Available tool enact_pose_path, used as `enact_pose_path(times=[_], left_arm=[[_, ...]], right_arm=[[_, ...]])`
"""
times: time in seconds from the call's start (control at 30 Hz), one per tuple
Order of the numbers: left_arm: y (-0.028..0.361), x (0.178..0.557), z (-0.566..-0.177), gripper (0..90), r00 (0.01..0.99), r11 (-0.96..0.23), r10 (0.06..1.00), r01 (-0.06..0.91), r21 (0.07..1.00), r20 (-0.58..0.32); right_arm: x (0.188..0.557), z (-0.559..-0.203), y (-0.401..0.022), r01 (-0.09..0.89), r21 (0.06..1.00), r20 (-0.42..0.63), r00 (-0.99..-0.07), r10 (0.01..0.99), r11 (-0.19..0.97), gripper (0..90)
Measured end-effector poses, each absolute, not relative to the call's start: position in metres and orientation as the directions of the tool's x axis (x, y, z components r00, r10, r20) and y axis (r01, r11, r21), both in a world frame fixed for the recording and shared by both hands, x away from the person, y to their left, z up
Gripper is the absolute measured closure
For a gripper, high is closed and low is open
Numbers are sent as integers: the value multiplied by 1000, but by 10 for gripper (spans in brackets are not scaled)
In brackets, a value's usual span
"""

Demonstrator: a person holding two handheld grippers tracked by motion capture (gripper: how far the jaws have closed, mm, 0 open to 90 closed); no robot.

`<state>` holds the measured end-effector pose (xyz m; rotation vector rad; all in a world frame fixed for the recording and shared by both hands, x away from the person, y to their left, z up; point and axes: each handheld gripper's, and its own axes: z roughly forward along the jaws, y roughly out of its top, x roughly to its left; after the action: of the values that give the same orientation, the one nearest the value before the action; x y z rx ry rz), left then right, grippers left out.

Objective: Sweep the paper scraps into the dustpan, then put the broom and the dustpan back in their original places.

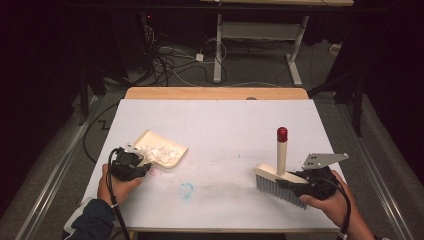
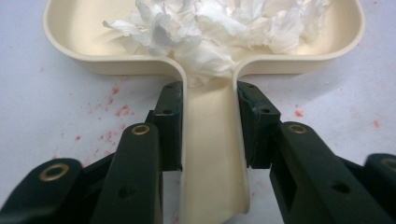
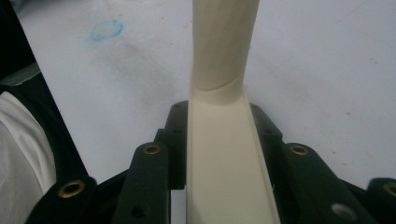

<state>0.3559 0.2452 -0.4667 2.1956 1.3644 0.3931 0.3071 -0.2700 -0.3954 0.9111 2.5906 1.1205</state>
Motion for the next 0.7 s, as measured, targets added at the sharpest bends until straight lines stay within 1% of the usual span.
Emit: enact_pose_path(times=[0.3, 0.57, 0.7], left_arm=[[240, 363, -469, 635, 402, -304, 915, 757, 578, -45], [234, 366, -471, 632, 386, -285, 921, 764, 578, -57], [230, 366, -474, 620, 378, -265, 922, 777, 572, -87]], right_arm=[[325, -398, -273, 501, 684, 89, -778, 622, 530, 676], [341, -401, -276, 530, 666, 100, -761, 641, 525, 674], [350, -403, -277, 534, 669, 108, -758, 644, 517, 669]])
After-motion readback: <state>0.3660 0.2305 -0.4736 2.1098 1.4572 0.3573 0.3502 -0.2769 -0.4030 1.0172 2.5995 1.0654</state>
